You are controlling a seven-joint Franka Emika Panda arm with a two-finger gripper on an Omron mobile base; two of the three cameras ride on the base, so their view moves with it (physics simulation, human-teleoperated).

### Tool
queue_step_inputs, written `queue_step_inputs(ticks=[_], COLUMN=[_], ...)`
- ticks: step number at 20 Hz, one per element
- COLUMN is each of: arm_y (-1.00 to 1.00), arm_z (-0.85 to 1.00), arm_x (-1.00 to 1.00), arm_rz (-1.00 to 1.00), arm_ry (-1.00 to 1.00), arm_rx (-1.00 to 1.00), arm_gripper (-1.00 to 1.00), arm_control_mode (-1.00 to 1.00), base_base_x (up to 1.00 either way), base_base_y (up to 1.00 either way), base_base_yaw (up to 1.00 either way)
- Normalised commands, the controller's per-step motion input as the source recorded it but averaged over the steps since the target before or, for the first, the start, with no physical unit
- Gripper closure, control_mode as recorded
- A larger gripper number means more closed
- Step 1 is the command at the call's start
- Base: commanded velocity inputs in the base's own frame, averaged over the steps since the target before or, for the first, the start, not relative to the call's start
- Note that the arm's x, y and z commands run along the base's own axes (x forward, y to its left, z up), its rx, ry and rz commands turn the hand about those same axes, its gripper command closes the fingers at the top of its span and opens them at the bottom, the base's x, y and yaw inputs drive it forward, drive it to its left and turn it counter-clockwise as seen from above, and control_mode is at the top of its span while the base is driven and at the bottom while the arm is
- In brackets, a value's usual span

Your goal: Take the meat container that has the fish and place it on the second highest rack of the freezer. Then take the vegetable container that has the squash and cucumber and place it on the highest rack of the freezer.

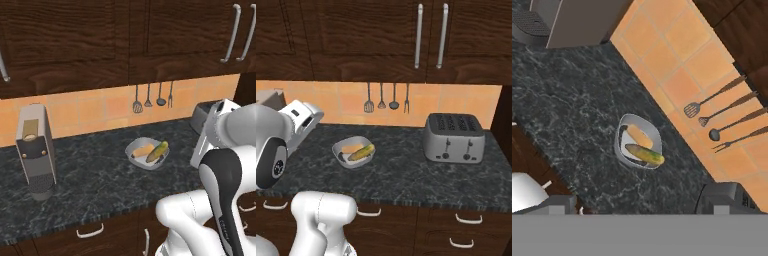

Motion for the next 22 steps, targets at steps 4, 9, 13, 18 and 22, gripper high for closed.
queue_step_inputs(ticks=[4, 9, 13, 18, 22], arm_y=[0.0, 0.0, 0.25, 0.49, 0.14], arm_z=[0.0, 0.0, -0.25, -0.65, -0.61], arm_x=[0.0, 0.0, 0.11, 0.44, 0.51], arm_rz=[0.0, 0.0, 0.0, 0.0, 0.0], arm_ry=[0.0, 0.0, 0.0, 0.11, 0.17], arm_rx=[0.0, 0.0, -0.01, -0.01, 0.0], arm_gripper=[-1.0, -1.0, -1.0, -1.0, -1.0], arm_control_mode=[1.0, 1.0, -1.0, -1.0, -1.0], base_base_x=[0.03, 0.15, 0.05, 0.0, 0.0], base_base_y=[0.09, 0.26, 0.09, 0.0, 0.0], base_base_yaw=[0.19, 0.14, 0.0, 0.0, 0.0])
